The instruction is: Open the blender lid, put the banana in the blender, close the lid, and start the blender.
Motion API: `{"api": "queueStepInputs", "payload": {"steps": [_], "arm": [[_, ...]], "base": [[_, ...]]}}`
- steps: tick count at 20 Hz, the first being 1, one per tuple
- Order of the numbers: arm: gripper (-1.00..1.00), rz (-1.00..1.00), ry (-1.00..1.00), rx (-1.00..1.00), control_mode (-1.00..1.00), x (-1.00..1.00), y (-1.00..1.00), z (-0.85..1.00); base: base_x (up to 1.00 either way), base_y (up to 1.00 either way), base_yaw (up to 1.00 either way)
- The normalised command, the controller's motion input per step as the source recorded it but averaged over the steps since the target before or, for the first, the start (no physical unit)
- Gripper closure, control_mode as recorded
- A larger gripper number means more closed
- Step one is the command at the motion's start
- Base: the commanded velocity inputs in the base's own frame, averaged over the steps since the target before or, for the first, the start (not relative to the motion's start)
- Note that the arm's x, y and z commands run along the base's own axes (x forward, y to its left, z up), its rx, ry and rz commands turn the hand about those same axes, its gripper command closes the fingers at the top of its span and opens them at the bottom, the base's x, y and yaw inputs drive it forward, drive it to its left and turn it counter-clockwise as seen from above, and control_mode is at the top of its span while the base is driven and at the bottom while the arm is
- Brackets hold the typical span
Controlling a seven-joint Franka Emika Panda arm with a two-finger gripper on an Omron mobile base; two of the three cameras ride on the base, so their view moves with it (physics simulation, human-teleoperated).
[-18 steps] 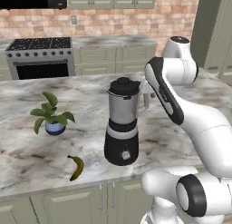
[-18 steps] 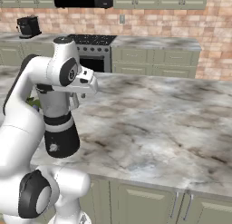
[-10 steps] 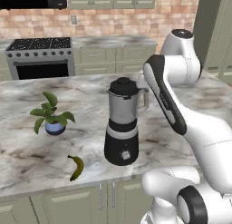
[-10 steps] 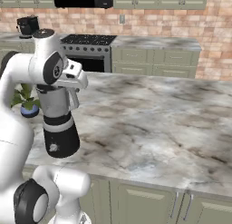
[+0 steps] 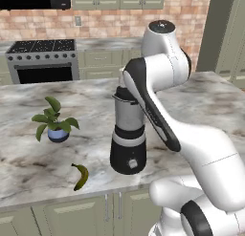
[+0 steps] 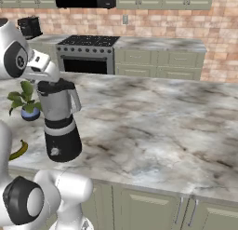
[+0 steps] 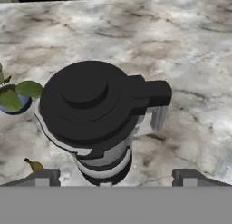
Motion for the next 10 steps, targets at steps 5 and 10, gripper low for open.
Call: {"api": "queueStepInputs", "payload": {"steps": [5,10], "arm": [[-1.0,0.0,0.06,0.0,-1.0,0.41,0.0,0.0],[-1.0,0.0,0.08,0.0,-1.0,0.37,0.21,0.0]], "base": [[0.0,0.0,0.0],[0.0,0.0,0.0]]}}
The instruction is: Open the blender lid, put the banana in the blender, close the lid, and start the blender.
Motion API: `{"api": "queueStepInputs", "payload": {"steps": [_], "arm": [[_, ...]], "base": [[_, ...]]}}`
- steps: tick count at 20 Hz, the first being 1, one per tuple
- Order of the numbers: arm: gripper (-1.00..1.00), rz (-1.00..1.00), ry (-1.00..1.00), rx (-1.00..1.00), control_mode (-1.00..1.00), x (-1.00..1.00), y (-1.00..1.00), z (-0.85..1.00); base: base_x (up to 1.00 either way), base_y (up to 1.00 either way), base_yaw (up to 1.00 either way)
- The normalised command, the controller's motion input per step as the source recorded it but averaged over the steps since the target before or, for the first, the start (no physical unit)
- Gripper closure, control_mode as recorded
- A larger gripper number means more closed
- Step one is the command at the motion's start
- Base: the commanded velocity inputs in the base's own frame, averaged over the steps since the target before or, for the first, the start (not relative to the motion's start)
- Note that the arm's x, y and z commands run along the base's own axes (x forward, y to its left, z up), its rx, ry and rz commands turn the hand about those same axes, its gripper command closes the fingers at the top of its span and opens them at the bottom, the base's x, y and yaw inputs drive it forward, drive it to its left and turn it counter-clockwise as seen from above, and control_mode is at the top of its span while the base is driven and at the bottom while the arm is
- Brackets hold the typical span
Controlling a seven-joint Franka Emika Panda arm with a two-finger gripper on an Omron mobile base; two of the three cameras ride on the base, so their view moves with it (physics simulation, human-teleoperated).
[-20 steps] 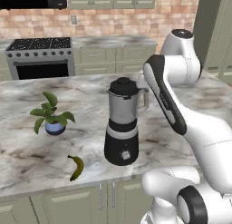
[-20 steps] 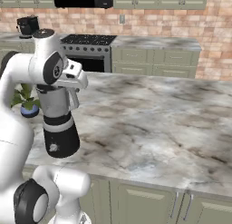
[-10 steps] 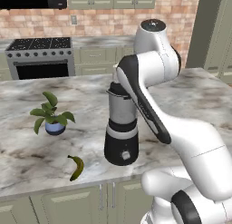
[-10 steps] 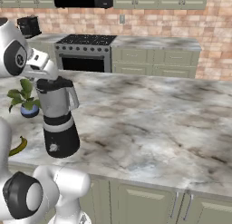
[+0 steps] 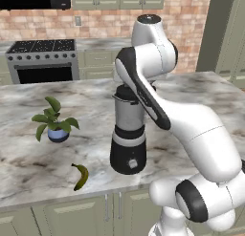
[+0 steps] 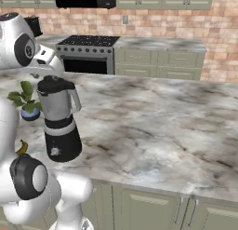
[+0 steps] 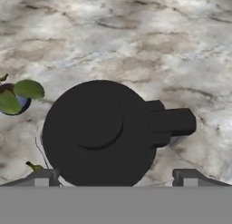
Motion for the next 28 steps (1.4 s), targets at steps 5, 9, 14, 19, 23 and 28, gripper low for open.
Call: {"api": "queueStepInputs", "payload": {"steps": [5,9,14,19,23,28], "arm": [[-1.0,0.02,0.07,0.0,-1.0,0.19,0.07,-0.02],[-1.0,0.03,0.04,0.0,-1.0,0.2,0.0,-0.09],[-1.0,0.03,0.05,0.0,-1.0,0.14,0.0,-0.18],[-1.0,0.0,0.05,0.0,-1.0,0.02,0.07,-0.21],[-1.0,0.0,0.05,0.0,-1.0,0.0,0.06,-0.18],[1.0,0.0,0.06,0.0,-1.0,0.09,0.09,-0.18]], "base": [[0.0,0.0,0.0],[0.0,0.0,0.0],[0.0,0.0,0.0],[0.0,0.0,0.0],[0.0,0.0,0.0],[0.0,0.0,0.0]]}}
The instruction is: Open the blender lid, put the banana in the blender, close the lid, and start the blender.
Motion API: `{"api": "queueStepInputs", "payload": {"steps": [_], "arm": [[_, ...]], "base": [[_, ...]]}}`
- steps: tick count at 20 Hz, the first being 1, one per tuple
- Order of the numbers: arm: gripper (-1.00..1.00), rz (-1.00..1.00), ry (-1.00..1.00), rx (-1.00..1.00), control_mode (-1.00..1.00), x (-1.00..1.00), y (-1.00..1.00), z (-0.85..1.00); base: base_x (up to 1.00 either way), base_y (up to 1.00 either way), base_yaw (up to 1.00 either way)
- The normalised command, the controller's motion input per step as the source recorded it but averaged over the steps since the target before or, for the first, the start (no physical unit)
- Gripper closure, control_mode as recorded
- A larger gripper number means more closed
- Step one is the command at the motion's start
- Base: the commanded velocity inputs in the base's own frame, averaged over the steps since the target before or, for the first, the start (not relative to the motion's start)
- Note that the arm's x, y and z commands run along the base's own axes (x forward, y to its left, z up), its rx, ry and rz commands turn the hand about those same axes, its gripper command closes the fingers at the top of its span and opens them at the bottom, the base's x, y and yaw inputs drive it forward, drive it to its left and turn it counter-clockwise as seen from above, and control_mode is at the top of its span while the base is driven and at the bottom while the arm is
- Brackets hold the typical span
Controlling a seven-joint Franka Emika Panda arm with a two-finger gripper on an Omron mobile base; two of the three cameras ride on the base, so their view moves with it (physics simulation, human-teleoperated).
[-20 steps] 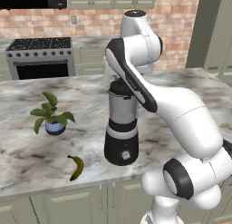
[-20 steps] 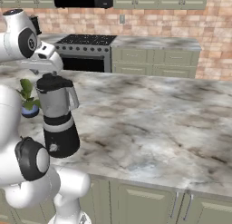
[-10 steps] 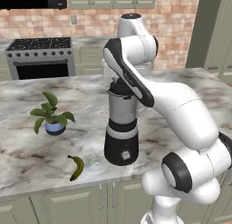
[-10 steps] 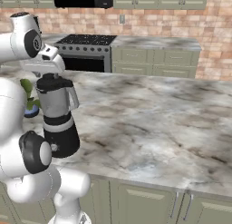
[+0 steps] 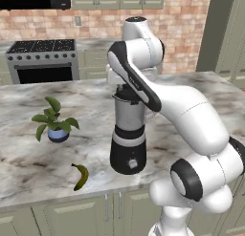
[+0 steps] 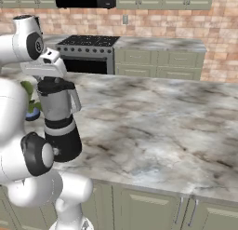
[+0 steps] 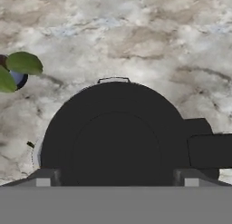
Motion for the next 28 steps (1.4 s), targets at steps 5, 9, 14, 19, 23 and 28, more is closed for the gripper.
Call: {"api": "queueStepInputs", "payload": {"steps": [5,9,14,19,23,28], "arm": [[1.0,0.0,0.01,0.0,-1.0,0.19,0.03,-0.06],[1.0,0.0,0.05,0.0,-1.0,0.03,0.02,-0.03],[1.0,0.0,-0.2,0.0,-1.0,-0.44,-0.21,0.78],[1.0,-0.05,-0.3,0.05,-1.0,-0.73,-0.79,0.64],[1.0,-0.24,-0.02,0.22,-1.0,-0.3,-1.0,-0.25],[1.0,-0.26,0.02,0.19,-1.0,-0.05,-1.0,-0.96]], "base": [[0.0,0.0,0.0],[0.0,0.0,0.0],[0.0,0.0,0.0],[0.0,0.0,0.0],[0.0,0.0,0.0],[0.0,0.0,0.0]]}}
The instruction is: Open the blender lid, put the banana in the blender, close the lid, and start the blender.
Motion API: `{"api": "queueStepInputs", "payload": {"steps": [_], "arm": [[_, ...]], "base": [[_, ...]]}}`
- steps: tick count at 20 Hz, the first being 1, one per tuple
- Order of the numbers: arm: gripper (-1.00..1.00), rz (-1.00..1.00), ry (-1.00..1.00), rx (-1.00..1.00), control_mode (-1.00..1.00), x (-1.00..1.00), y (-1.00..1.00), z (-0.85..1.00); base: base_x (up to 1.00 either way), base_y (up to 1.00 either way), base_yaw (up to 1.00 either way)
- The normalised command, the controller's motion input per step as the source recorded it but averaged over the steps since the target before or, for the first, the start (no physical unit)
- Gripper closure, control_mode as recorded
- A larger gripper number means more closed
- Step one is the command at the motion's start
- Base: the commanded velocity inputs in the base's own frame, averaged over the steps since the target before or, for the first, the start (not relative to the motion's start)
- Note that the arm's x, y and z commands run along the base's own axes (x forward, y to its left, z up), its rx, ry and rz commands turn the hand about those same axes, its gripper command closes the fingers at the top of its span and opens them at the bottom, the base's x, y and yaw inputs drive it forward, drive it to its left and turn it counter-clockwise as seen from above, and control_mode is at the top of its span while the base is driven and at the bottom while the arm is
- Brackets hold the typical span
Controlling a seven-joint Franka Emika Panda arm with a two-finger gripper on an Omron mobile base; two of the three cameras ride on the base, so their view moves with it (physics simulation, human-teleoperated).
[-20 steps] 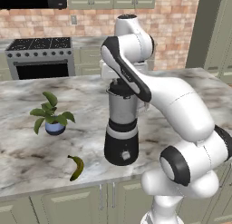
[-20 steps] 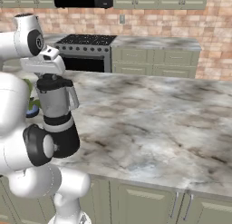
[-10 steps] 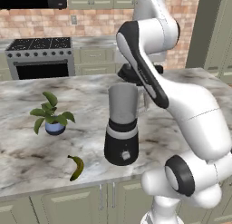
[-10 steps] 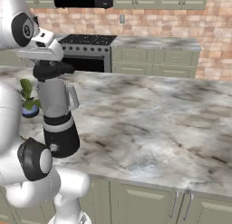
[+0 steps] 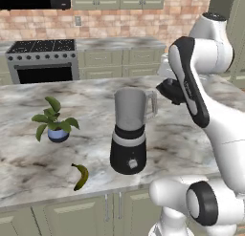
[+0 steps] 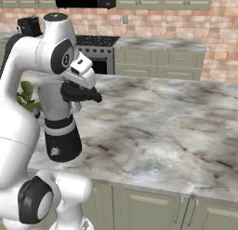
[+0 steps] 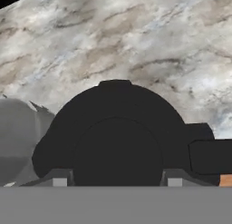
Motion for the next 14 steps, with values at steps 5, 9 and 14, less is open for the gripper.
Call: {"api": "queueStepInputs", "payload": {"steps": [5,9,14], "arm": [[1.0,-0.25,0.02,0.11,-1.0,-0.01,-1.0,-1.0],[1.0,-0.22,0.05,0.05,-1.0,0.03,-1.0,-1.0],[1.0,-0.12,0.2,0.0,-1.0,0.35,-0.96,-1.0]], "base": [[0.0,0.0,0.0],[0.0,0.0,0.0],[0.0,0.0,0.0]]}}
